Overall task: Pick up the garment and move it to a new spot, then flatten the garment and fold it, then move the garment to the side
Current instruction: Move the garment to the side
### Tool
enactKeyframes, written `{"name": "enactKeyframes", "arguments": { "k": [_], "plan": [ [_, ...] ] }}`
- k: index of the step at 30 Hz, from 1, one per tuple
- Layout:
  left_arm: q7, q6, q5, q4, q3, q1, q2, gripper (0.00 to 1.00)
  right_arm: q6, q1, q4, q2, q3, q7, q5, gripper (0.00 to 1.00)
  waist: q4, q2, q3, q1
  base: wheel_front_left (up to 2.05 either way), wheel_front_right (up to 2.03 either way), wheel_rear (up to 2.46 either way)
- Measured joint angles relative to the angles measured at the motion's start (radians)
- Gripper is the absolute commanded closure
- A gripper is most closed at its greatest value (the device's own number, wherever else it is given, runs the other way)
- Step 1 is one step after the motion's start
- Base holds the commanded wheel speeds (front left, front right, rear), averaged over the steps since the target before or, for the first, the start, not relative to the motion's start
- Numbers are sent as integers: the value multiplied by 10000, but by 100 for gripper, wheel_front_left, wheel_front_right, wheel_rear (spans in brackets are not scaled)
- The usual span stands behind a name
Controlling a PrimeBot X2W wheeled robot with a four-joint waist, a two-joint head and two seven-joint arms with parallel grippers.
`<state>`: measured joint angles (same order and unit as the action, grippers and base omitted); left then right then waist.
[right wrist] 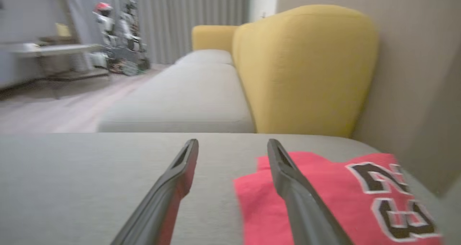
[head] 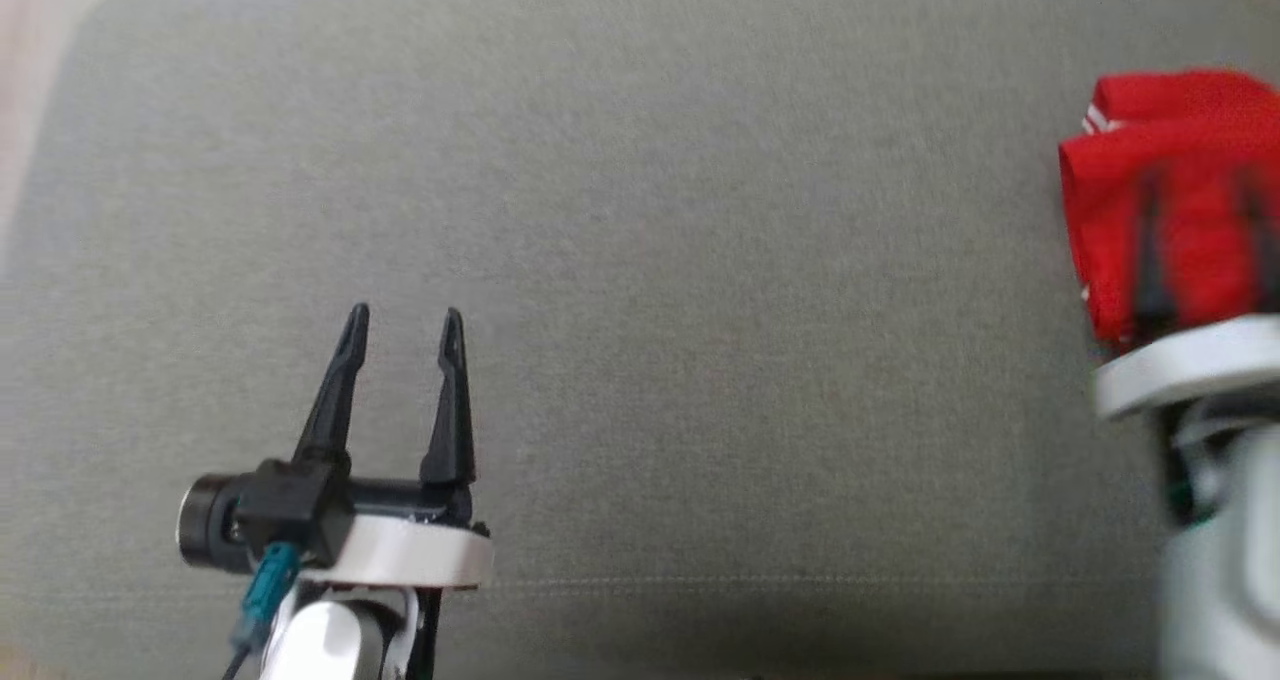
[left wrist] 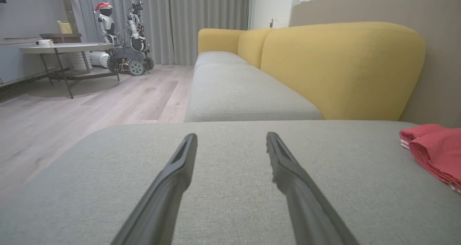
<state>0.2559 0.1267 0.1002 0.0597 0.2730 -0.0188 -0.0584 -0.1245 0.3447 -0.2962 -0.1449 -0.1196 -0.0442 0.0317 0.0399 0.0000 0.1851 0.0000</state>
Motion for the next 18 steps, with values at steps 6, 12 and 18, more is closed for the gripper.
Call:
{"name": "enactKeyframes", "arguments": {
  "k": [6, 12, 18],
  "plan": [
    [0, 113, -2, 242, -355, 462, 27, 0, 0, -947, -612, 309, 1496, -1816, -945, 0, 349, 0, -830, 0, 0, 0, 0],
    [0, 134, -288, 336, -382, 1186, 29, 0, 0, -2127, 100, 746, 1841, -2063, -1089, 0, 692, 0, -1625, 0, 0, 0, 0],
    [0, -192, -504, 334, -370, 1643, 15, 0, 0, -3271, 1312, 888, 2010, -2063, -1097, 0, 866, 0, -2097, 0, 0, 0, 0]
  ]
}}
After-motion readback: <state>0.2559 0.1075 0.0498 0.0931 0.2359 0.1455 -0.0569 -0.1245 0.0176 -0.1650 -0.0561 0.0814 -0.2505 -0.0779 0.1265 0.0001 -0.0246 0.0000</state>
